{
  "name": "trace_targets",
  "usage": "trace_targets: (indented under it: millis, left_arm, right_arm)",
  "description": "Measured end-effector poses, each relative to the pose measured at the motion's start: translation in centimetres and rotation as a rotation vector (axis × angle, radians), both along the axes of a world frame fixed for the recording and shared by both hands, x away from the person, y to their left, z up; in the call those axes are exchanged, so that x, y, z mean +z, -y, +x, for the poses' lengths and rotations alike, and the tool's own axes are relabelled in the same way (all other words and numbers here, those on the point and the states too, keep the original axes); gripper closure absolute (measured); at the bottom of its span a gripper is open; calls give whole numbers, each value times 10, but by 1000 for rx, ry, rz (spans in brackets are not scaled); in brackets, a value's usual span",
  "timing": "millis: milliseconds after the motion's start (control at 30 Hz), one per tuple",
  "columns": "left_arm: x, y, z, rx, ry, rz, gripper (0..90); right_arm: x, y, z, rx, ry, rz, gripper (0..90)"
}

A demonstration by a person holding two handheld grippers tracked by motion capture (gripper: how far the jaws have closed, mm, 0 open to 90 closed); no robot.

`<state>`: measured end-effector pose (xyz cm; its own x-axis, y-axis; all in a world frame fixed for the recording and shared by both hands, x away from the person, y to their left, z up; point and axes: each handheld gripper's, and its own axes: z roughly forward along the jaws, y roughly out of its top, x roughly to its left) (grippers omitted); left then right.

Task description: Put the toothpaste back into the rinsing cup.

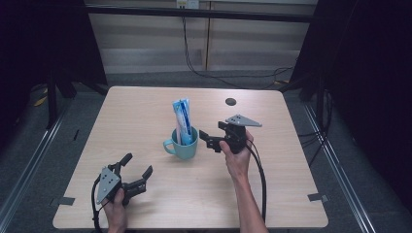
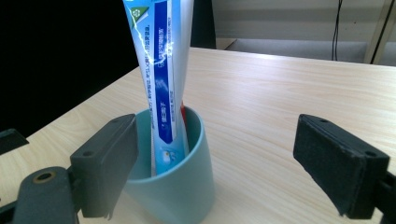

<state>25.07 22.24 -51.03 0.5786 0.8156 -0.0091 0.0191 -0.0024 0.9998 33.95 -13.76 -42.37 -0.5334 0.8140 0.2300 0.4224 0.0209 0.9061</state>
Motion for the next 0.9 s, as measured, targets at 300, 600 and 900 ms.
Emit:
trace_targets:
  millis: [300,600,900]
  left_arm:
    - [0,0,0,0,2,2,158]
    - [0,0,0,-2,1,1,158]
    - [0,0,0,3,3,5,158]
  right_arm:
    - [-7,20,-19,-41,25,-36,137]
    - [-17,46,-39,-101,41,-67,137]
    - [-40,73,-61,-175,33,-79,137]
